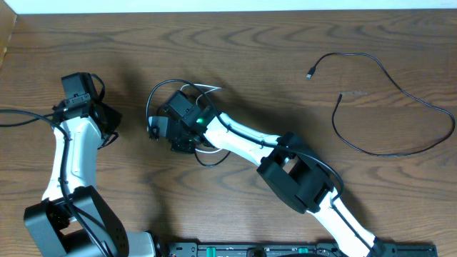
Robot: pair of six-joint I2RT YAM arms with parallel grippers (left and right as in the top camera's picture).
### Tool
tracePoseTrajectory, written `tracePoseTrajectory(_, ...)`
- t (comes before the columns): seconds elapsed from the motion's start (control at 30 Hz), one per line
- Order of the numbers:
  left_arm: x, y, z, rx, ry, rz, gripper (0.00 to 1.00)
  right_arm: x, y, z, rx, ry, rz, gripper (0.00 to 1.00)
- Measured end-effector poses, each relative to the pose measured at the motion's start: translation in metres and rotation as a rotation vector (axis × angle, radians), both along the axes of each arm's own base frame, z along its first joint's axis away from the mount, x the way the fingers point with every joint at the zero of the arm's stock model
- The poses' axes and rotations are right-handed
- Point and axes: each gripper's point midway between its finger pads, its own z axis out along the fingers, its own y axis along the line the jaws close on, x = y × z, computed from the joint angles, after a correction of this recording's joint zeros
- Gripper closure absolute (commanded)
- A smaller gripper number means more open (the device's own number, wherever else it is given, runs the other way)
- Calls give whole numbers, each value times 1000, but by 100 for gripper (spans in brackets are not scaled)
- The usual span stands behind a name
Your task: Untangle cables
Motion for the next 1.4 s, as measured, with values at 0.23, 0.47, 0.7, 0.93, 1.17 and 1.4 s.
tracePoseTrajectory(0.23, 14, -18, 1, -85, -54, -96, 40, 5, -11, 25, -32, 44, -59, 99)
tracePoseTrajectory(0.47, 40, -68, 13, -302, -203, -328, 35, 31, -21, 144, 154, 6, -119, 99)
tracePoseTrajectory(0.7, 46, -105, 27, -495, -282, -409, 36, 51, -46, 205, 325, 87, -144, 99)
tracePoseTrajectory(0.93, 39, -111, 21, -516, -237, -366, 35, 51, -65, 193, 299, 181, -149, 82)
tracePoseTrajectory(1.17, 34, -89, 11, -405, -182, -289, 35, 27, -68, 166, 179, 153, -39, 61)
tracePoseTrajectory(1.4, 31, -84, 8, -380, -160, -271, 35, -8, -77, 114, -22, 241, -4, 59)
